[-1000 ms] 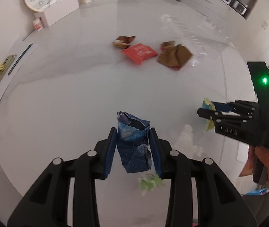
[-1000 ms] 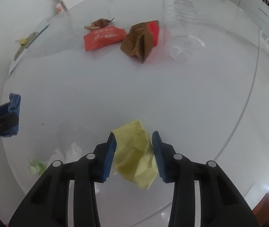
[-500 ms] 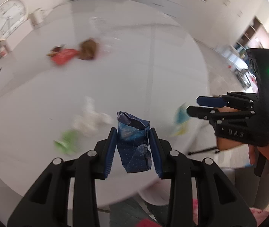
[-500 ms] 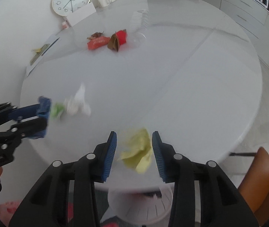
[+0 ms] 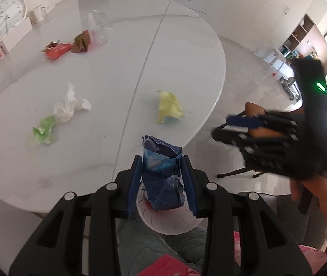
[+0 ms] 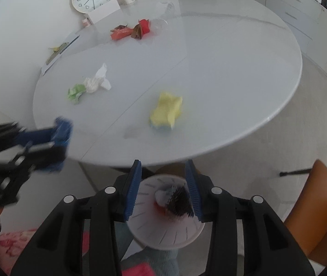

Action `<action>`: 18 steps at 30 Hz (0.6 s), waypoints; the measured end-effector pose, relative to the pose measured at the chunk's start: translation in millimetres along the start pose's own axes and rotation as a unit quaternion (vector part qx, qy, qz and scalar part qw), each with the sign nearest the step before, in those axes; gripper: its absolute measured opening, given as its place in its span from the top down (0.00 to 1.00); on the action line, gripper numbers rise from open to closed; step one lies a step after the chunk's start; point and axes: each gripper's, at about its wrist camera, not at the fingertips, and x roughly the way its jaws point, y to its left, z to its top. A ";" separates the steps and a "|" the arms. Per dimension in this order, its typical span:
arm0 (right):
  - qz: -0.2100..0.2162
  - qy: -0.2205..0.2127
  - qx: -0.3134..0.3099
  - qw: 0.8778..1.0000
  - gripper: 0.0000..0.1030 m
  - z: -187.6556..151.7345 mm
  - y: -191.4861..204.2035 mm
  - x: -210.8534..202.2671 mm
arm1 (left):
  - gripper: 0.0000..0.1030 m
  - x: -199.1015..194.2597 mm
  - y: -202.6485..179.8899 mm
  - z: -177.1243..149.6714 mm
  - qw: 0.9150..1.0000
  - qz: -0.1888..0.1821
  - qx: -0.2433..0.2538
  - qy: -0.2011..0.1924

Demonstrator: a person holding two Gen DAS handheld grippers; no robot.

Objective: Collect trash
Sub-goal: 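Carry the blue and yellow papers to the wastebasket and open both tools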

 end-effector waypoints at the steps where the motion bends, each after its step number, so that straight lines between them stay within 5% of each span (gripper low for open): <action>1: 0.002 -0.003 -0.004 1.000 0.49 6.8 0.2 5.2 | 0.66 -1.8 1.2 -1.3 1.000 0.004 -0.002 -0.002; 5: -0.012 -0.001 -0.013 1.000 0.28 33.8 4.3 31.8 | 0.66 -4.4 11.1 -0.3 1.000 0.012 -0.013 -0.004; 13: -0.055 0.036 0.013 0.998 0.21 63.2 5.7 84.8 | 0.66 -2.7 34.0 9.7 1.000 0.018 -0.010 0.000; 14: -0.061 0.041 0.015 0.997 0.25 63.4 5.7 88.6 | 0.66 -1.8 37.2 11.5 1.000 0.016 -0.009 0.002; 16: -0.070 0.059 0.015 0.996 0.59 62.9 5.8 97.6 | 0.66 0.5 43.5 15.5 1.000 0.011 -0.007 0.005; 18: -0.079 0.062 0.019 0.995 0.59 62.6 6.3 101.1 | 0.66 1.6 47.7 19.6 1.000 0.007 -0.005 0.007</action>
